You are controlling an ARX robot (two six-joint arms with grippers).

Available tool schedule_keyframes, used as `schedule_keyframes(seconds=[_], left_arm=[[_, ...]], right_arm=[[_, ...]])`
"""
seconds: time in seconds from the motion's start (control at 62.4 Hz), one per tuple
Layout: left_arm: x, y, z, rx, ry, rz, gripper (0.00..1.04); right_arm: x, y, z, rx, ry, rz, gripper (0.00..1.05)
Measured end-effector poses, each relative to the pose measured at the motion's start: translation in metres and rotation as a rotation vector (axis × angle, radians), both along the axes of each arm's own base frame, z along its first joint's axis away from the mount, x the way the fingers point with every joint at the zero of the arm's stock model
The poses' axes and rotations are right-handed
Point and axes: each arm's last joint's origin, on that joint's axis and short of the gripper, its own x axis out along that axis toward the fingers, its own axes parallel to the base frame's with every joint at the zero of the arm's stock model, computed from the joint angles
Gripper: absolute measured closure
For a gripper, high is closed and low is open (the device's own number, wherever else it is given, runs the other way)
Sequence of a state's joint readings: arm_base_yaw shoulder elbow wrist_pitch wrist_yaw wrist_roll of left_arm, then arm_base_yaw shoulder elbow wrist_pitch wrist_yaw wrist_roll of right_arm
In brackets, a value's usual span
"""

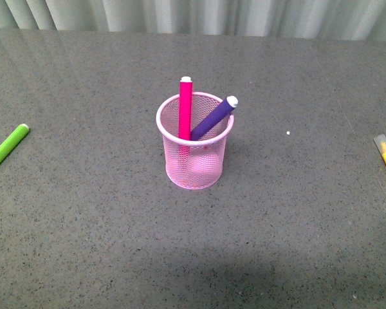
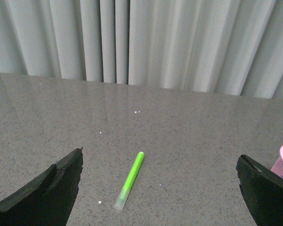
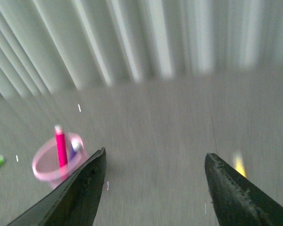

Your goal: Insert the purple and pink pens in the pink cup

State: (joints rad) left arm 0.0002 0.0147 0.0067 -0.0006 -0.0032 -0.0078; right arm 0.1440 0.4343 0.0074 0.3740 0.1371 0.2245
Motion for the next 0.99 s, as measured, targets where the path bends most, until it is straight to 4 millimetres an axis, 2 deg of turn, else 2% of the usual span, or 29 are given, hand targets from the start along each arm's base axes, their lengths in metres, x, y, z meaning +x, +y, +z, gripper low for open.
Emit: schedule_keyframes(seconds=[0.016,0.08,0.112,0.192,0.321,0.481,0.561,0.642,0.994], left_arm=[[0.0,0.0,0.0,0.0,0.0,-0.001,0.08],[0.0,0.0,0.0,0.0,0.0,-0.001,0.08],[0.0,0.0,0.0,0.0,0.0,-0.003,0.08],[0.0,0.0,0.0,0.0,0.0,-0.003,0.08],[0.0,0.0,0.0,0.0,0.0,-0.003,0.08],[0.0,0.0,0.0,0.0,0.0,-0.003,0.08],[0.0,0.0,0.0,0.0,0.0,-0.003,0.08],[0.0,0.0,0.0,0.0,0.0,-0.003,0.08],[0.0,0.0,0.0,0.0,0.0,-0.003,0.08]], right_arm=[[-0.002,-0.001,0.007,-0.036,-0.071,0.008,0.48],[-0.007,-0.008,0.013,-0.115,-0.134,0.031,0.59],[-0.008,-0.01,0.013,-0.133,-0.137,0.018,0.63],[-0.011,-0.014,0.012,-0.182,-0.114,-0.009,0.84],[-0.014,-0.014,0.011,-0.203,-0.108,-0.005,1.02],[-0.016,-0.014,0.011,-0.209,-0.077,-0.003,1.02],[-0.024,-0.014,0.006,-0.21,-0.04,0.003,1.02],[-0.027,-0.014,0.009,-0.211,-0.075,-0.001,1.02],[-0.027,-0.014,0.009,-0.211,-0.075,-0.002,1.02]])
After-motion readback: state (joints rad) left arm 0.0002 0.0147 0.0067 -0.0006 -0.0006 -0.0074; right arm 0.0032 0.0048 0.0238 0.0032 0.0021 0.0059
